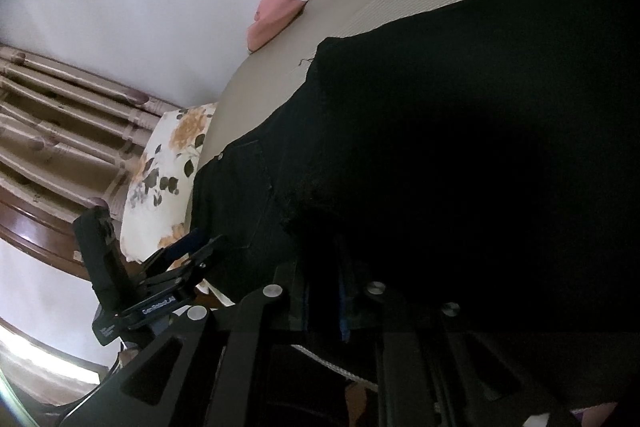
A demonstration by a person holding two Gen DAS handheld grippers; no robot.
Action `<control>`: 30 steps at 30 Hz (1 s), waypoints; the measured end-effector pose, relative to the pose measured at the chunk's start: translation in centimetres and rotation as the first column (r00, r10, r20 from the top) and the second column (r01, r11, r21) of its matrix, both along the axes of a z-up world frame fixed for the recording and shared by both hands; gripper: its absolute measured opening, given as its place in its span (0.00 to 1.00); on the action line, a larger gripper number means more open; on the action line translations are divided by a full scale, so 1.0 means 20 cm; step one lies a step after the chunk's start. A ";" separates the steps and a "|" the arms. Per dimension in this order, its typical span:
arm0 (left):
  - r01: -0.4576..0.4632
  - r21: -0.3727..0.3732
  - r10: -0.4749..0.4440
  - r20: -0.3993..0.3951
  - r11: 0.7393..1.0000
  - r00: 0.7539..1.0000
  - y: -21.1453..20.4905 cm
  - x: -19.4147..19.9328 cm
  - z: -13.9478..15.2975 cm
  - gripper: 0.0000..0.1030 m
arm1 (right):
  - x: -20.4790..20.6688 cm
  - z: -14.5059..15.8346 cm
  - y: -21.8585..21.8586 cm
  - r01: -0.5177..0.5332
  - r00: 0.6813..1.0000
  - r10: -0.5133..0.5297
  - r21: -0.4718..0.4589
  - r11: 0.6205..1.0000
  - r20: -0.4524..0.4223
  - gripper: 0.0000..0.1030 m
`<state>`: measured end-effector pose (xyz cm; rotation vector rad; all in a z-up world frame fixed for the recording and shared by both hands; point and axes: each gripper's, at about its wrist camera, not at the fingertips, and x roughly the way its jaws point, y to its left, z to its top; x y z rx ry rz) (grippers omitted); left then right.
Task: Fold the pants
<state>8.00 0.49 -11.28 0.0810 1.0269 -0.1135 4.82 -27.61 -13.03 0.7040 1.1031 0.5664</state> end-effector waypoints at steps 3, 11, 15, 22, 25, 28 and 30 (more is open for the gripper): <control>0.002 0.005 -0.002 -0.002 1.000 1.000 0.00 0.00 0.00 0.89 | 0.00 0.00 0.02 -0.018 1.000 0.018 0.010 1.000 -0.004 0.23; -0.001 0.007 0.001 -0.006 1.000 1.000 0.01 0.01 0.00 0.89 | -0.01 -0.10 0.00 -0.058 0.986 0.126 0.478 0.876 -0.111 0.41; -0.004 0.003 0.004 -0.001 1.000 1.000 0.02 0.01 0.01 0.89 | -0.03 -0.08 -0.14 0.018 0.995 0.032 0.475 0.880 -0.097 0.42; 0.002 0.000 -0.002 -0.008 1.000 1.000 0.01 0.01 0.01 0.89 | -0.05 -0.07 -0.20 0.045 0.996 -0.008 0.426 0.904 -0.088 0.43; 0.011 0.013 -0.010 -0.007 1.000 1.000 0.00 0.00 0.00 0.89 | -0.04 -0.06 -0.12 -0.001 0.997 0.031 0.383 0.924 -0.072 0.43; 0.016 0.014 -0.015 -0.007 1.000 1.000 -0.01 0.00 0.00 0.89 | -0.03 -0.05 -0.04 -0.061 0.996 0.079 0.303 0.951 -0.048 0.42; 0.018 0.015 -0.017 -0.010 1.000 1.000 -0.01 0.00 0.00 0.89 | -0.03 -0.06 -0.02 -0.082 0.994 0.097 0.268 0.960 -0.043 0.40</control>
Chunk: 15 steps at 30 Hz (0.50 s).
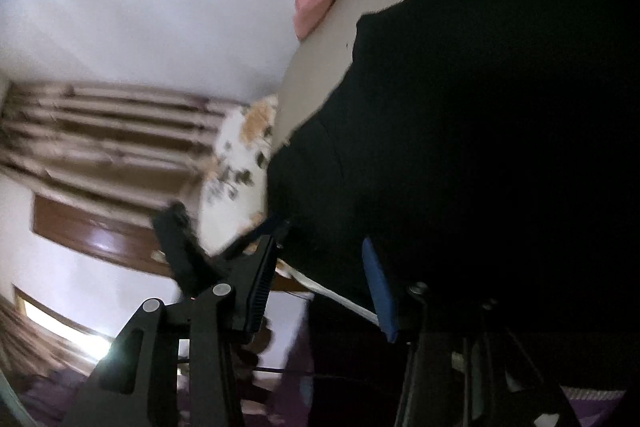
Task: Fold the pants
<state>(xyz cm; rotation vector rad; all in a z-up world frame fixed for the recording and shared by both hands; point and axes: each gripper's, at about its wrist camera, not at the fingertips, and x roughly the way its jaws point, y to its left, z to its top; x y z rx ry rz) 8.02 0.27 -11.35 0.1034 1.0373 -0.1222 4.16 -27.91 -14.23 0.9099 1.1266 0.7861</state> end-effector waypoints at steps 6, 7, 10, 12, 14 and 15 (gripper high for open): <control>0.001 -0.004 -0.001 0.005 1.000 1.000 0.00 0.00 0.01 0.89 | 0.00 -0.03 0.02 -0.017 1.000 0.017 -0.040 0.999 -0.005 0.33; 0.000 -0.003 0.000 0.009 1.000 1.000 0.00 0.00 0.01 0.89 | 0.00 -0.03 0.02 -0.016 1.000 0.016 -0.039 0.999 -0.004 0.33; -0.002 0.000 0.002 0.022 1.000 1.000 0.00 -0.01 0.03 0.89 | -0.01 -0.03 0.03 -0.018 1.000 0.019 -0.057 0.998 0.004 0.32; -0.005 0.002 0.005 0.029 1.000 1.000 0.00 -0.01 0.05 0.89 | -0.02 -0.02 0.05 -0.027 0.999 0.029 -0.098 0.995 0.018 0.32; -0.007 0.010 0.007 0.043 1.000 0.999 0.00 -0.02 0.07 0.89 | -0.02 -0.01 0.09 -0.037 0.998 0.043 -0.151 0.988 0.035 0.32; -0.009 0.020 0.008 0.055 1.000 0.998 -0.01 -0.02 0.08 0.89 | -0.03 0.00 0.10 -0.040 0.998 0.049 -0.179 0.983 0.045 0.32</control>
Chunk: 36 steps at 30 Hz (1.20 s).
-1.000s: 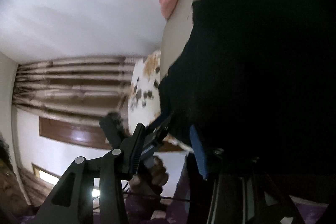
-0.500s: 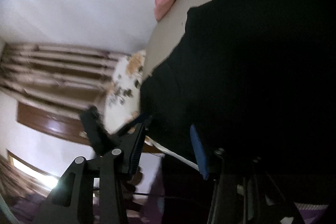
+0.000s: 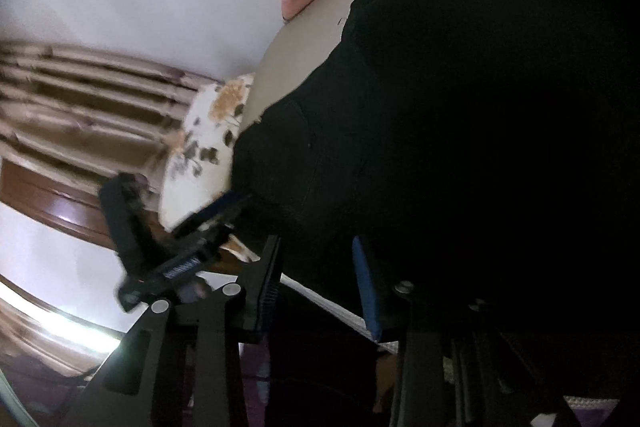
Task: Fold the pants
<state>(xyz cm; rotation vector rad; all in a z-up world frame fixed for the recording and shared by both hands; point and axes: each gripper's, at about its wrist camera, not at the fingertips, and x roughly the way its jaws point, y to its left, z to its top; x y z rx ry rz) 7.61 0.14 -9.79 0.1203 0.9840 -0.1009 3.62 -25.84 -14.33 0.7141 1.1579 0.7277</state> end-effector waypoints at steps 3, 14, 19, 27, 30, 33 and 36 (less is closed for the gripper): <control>-0.003 0.030 0.002 0.039 1.000 0.999 -0.01 -0.02 0.04 0.89 | 0.01 -0.01 0.01 0.002 1.000 -0.002 -0.017 1.000 0.005 0.32; -0.004 0.073 -0.003 0.098 0.997 0.995 -0.03 -0.05 0.10 0.89 | 0.01 -0.01 0.02 0.011 1.000 -0.011 -0.027 1.000 0.007 0.32; -0.001 0.087 -0.009 0.109 0.996 0.994 -0.05 -0.06 0.11 0.89 | 0.01 -0.01 0.02 0.012 1.000 -0.012 -0.033 0.999 0.007 0.32; -0.006 0.083 -0.003 0.108 0.997 0.994 -0.05 -0.05 0.11 0.90 | 0.01 -0.01 0.01 0.020 1.000 -0.019 -0.034 0.999 0.011 0.33; -0.011 0.079 0.003 0.103 0.997 0.995 -0.04 -0.05 0.11 0.90 | 0.01 -0.01 0.01 0.038 0.999 -0.037 -0.031 0.999 0.016 0.33; -0.019 0.076 0.011 0.096 0.997 0.995 -0.02 -0.04 0.11 0.90 | 0.01 0.00 0.01 0.047 0.999 -0.046 -0.046 0.998 0.026 0.33; -0.023 0.060 0.018 0.082 0.998 0.996 0.00 -0.02 0.11 0.90 | 0.01 0.01 0.02 0.048 0.998 -0.045 -0.066 0.997 0.038 0.36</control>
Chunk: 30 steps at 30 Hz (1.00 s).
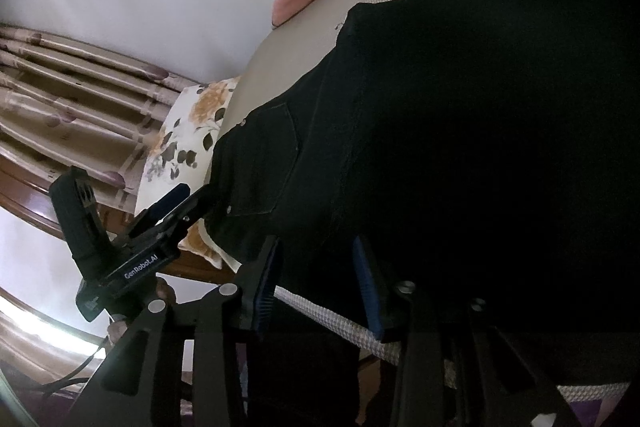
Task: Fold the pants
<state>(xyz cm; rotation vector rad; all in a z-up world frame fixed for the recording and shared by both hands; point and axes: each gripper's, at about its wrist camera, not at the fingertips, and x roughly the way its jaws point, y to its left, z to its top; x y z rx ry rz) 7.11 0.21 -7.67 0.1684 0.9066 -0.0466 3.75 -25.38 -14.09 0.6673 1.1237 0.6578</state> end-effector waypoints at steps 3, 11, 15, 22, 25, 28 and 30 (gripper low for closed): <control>-0.012 -0.096 0.008 -0.041 0.995 0.999 0.09 0.02 0.03 0.90 | -0.01 0.02 0.02 -0.008 1.000 0.008 -0.019 1.000 0.015 0.41; -0.175 -0.612 0.051 -0.215 0.771 0.975 0.75 0.10 -0.01 0.90 | -0.01 0.04 0.04 -0.034 0.998 0.036 -0.035 0.999 0.044 0.51; -0.202 -0.725 0.007 -0.263 0.658 0.965 0.96 0.11 -0.09 0.90 | -0.01 0.04 0.03 -0.038 0.998 0.039 -0.032 0.999 0.044 0.51; -0.217 -0.738 -0.075 -0.340 0.639 0.938 0.99 0.09 -0.22 0.90 | 0.00 0.04 0.04 -0.033 0.998 0.035 -0.047 0.998 0.043 0.51; -0.250 -0.764 -0.078 -0.364 0.595 0.928 1.00 0.05 -0.27 0.90 | -0.01 0.04 0.04 -0.032 0.998 0.034 -0.049 0.998 0.043 0.51; -0.322 -0.766 -0.061 -0.424 0.556 0.904 1.03 0.02 -0.34 0.90 | -0.01 0.05 0.04 -0.029 0.999 0.031 -0.053 0.998 0.043 0.51; -0.360 -0.785 -0.062 -0.448 0.504 0.892 1.04 -0.02 -0.38 0.90 | 0.00 0.05 0.04 -0.028 0.999 0.030 -0.056 0.998 0.043 0.51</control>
